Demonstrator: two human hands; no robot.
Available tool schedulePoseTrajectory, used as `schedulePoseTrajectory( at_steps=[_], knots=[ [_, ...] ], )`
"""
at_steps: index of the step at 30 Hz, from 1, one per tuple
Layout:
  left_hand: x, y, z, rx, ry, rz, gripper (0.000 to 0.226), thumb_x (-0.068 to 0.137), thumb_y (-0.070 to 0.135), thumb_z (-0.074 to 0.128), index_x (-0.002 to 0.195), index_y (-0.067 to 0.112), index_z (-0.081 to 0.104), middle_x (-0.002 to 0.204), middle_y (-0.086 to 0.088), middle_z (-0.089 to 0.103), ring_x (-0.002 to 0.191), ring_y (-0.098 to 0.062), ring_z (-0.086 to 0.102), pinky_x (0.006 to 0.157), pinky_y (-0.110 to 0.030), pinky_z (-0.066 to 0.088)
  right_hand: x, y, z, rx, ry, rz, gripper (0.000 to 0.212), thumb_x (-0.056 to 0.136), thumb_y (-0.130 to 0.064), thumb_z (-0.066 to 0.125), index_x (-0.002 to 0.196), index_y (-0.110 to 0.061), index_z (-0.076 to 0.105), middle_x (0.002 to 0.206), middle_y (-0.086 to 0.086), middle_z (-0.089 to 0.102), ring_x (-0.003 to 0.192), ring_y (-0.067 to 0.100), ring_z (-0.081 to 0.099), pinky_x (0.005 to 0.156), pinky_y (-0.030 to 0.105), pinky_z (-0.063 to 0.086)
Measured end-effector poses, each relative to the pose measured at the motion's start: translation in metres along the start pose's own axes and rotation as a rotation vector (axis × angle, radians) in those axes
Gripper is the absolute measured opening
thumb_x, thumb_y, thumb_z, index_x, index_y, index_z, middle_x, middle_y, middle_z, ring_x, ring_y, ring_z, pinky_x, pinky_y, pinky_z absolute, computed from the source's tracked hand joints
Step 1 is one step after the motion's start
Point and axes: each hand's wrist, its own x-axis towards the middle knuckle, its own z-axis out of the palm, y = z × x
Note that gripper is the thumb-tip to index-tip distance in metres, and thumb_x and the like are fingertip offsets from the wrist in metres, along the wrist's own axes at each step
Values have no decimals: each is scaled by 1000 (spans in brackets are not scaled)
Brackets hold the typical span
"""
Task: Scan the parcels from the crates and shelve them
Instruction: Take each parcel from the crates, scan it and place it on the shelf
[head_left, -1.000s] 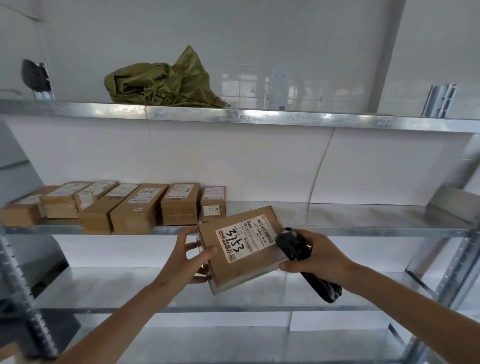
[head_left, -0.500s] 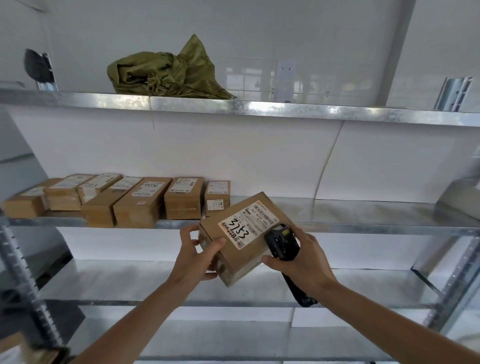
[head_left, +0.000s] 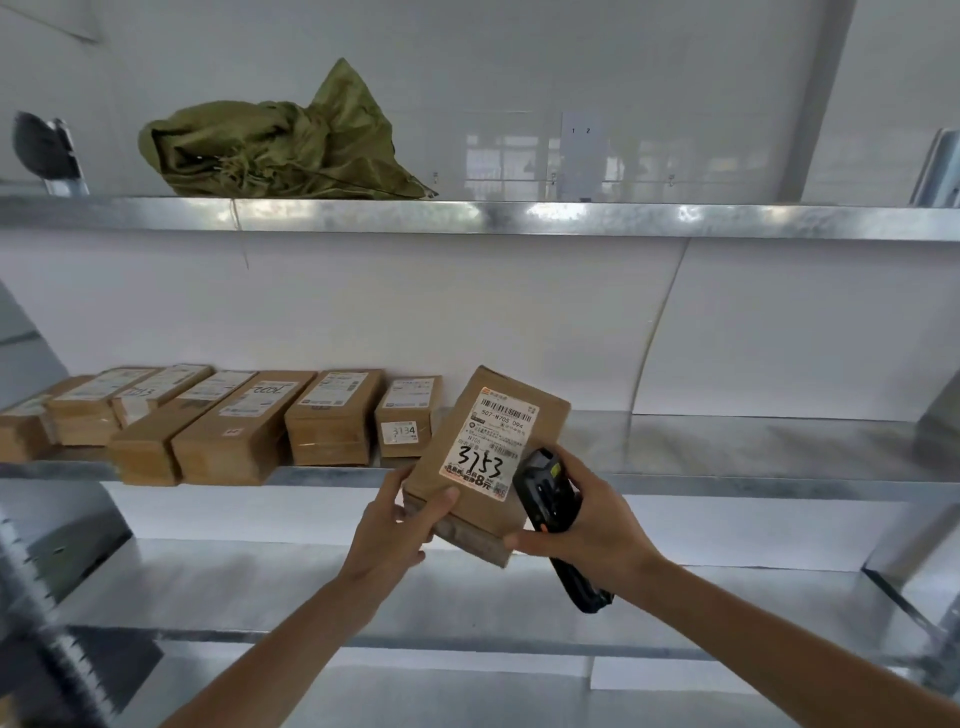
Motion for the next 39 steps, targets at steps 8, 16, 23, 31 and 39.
schedulePoseTrajectory(
  at_steps=[8, 16, 23, 31, 39],
  knots=[
    [28, 8, 22, 221, 32, 59, 50, 82, 65, 62, 128, 48, 49, 107, 13, 69, 95, -16, 69, 74, -24, 52, 49, 33, -32, -149, -72, -45, 97, 62, -31, 93, 140, -52, 40, 107, -32, 64, 98, -4, 64, 81, 16, 54],
    [44, 12, 23, 405, 57, 59, 58, 82, 71, 52, 134, 45, 49, 109, 17, 64, 80, -9, 70, 57, -10, 47, 84, 46, -28, -131, -95, -58, 83, 63, -28, 87, 137, -44, 52, 96, -21, 70, 84, -1, 67, 69, 15, 51],
    [78, 5, 5, 335, -71, -116, 47, 86, 65, 57, 128, 44, 54, 104, 10, 70, 89, -18, 73, 78, -33, 58, 113, 55, -13, -97, -116, -16, 68, 69, -21, 85, 129, -37, 59, 90, -20, 70, 77, -10, 62, 63, 8, 46],
    [108, 12, -2, 327, -44, -43, 44, 92, 53, 61, 132, 33, 58, 105, 9, 68, 87, -19, 72, 62, -23, 55, 152, 53, -11, -95, -159, 13, 57, 71, -23, 89, 121, -34, 61, 93, -12, 71, 80, 3, 67, 68, 18, 52],
    [144, 16, -6, 283, -26, -86, 53, 93, 49, 65, 141, 31, 53, 107, 3, 69, 86, -25, 73, 74, -39, 59, 187, 53, -8, -150, -198, 17, 55, 73, -27, 91, 116, -37, 58, 104, -14, 70, 91, 2, 66, 73, 18, 51]
  ],
)
